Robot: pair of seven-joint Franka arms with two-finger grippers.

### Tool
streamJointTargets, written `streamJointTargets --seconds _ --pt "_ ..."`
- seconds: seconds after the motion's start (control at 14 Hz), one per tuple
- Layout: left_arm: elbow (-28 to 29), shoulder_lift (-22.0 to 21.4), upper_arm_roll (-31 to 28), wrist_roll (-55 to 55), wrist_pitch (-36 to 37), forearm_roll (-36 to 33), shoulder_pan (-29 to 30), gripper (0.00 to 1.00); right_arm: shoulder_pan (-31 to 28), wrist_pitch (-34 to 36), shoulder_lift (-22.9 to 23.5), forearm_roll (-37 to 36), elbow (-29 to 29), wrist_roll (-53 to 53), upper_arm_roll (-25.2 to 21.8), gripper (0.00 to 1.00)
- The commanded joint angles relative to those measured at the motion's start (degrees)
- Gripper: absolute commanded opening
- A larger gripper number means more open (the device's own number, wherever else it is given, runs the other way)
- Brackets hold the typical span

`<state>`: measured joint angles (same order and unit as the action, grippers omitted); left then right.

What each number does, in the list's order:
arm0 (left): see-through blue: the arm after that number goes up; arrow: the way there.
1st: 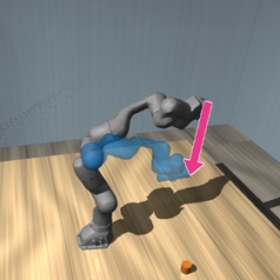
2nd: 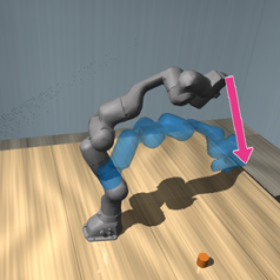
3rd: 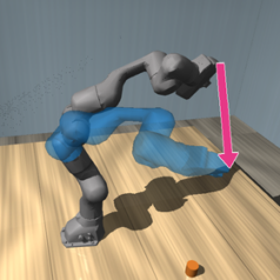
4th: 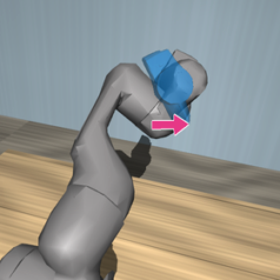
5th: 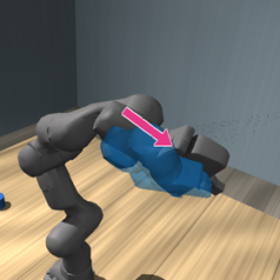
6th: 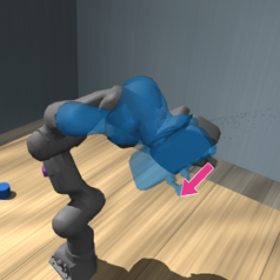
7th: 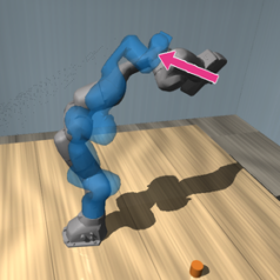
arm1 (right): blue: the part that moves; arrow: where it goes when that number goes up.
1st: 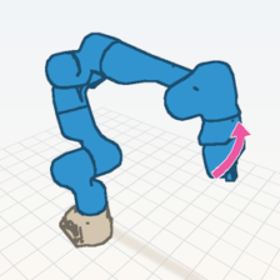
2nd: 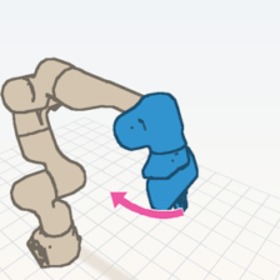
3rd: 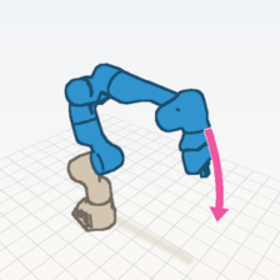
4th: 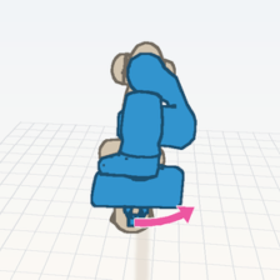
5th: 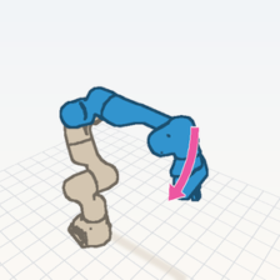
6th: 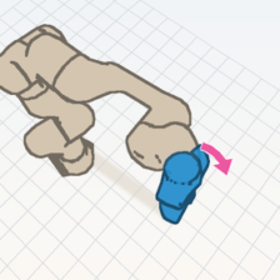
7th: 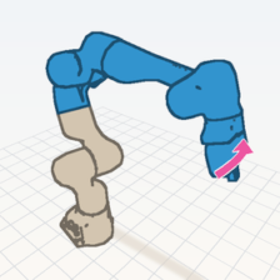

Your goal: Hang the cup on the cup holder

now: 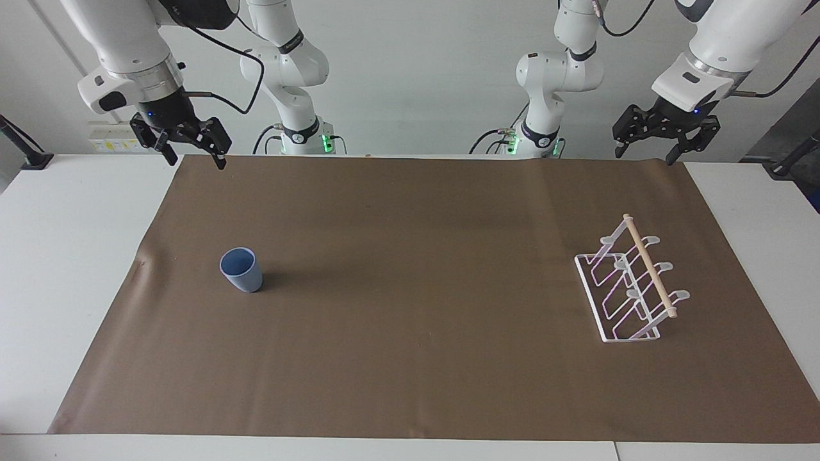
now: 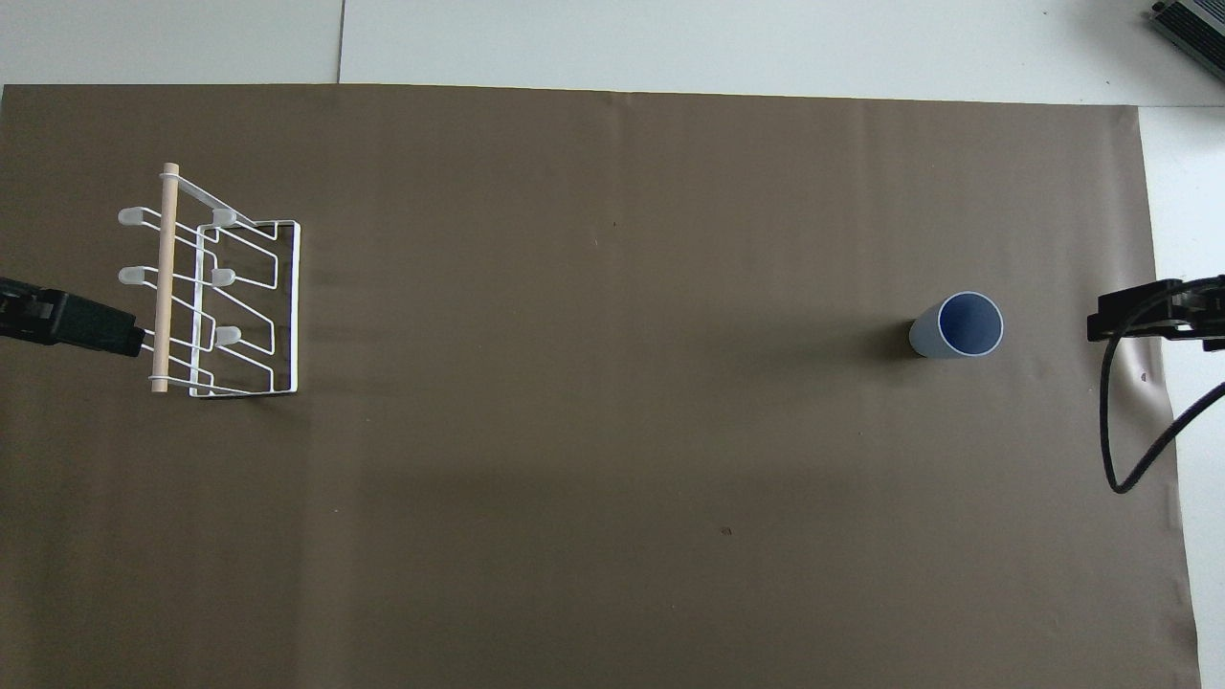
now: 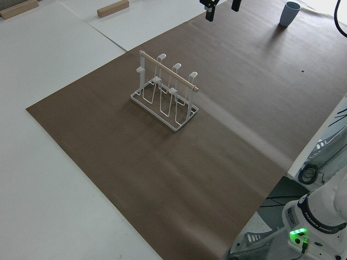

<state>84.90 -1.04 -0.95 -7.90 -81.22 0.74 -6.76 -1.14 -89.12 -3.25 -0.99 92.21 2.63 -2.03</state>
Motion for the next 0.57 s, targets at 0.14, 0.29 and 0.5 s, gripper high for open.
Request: streamJointTargets --seconds 0.14,0.29,0.5 --pt "2.0 -1.6 -0.5 0.6 -1.4 -0.3 -0.5 1.00 -0.4 -0.1 -1.2 0.9 1.6 1.3 0.4 1.00" --pt "2.1 -1.6 -0.5 0.5 -1.3 -0.2 -0.5 1.00 -0.4 -0.5 -1.3 0.9 1.7 1.7 0.3 1.00" --pt "2.1 -1.6 -0.5 0.5 -1.2 -0.2 -0.5 1.00 -0.3 -1.3 -1.5 0.8 2.4 1.6 0.4 1.00"
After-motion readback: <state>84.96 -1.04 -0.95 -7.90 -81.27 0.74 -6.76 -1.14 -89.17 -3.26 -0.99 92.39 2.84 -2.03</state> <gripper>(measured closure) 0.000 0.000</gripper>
